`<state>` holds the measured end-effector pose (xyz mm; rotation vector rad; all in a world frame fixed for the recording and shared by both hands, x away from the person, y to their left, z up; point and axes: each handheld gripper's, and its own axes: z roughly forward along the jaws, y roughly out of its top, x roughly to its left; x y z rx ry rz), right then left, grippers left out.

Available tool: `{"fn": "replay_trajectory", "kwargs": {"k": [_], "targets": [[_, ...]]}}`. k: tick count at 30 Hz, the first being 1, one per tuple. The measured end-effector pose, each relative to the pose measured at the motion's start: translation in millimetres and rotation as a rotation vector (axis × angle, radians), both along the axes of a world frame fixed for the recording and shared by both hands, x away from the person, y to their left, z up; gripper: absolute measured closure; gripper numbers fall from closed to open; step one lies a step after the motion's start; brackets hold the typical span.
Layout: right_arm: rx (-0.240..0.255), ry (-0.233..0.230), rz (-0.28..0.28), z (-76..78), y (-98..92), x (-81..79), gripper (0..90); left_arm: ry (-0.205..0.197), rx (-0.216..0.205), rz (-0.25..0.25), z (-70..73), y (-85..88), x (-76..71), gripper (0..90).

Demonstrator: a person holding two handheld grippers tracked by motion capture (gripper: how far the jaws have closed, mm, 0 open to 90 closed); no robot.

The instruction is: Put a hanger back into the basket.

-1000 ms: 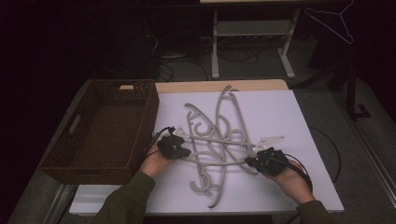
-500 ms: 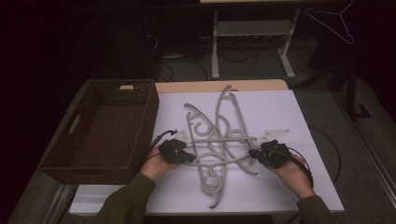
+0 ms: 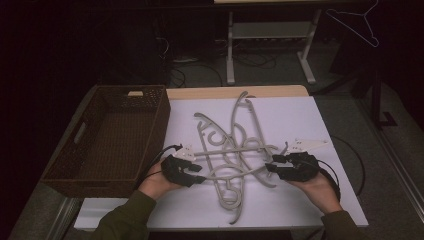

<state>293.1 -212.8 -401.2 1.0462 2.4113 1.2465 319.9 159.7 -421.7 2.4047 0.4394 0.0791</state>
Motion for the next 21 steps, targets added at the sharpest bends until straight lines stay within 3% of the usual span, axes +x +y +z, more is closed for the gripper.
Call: {"fn": "replay_trajectory", "kwargs": {"k": [3, 6, 14, 21], "targets": [[0.027, -0.023, -0.006, -0.1, -0.6, -4.6, 32.3, -0.012, 0.011, -0.015, -4.3, -4.0, 0.1, 54.4], [0.053, -0.053, -0.001, 1.8, -1.1, -7.4, 27.9, -0.020, 0.021, -0.030, -11.4, -10.4, 1.8, 58.2], [0.081, -0.086, -0.016, 4.3, -5.3, -8.0, 27.5, -0.039, 0.048, -0.084, -15.3, -16.0, 5.8, 69.0], [0.096, -0.089, -0.027, 5.4, -7.9, -8.0, 27.6, -0.057, 0.046, -0.116, -15.3, -18.2, 4.7, 72.5]]}}
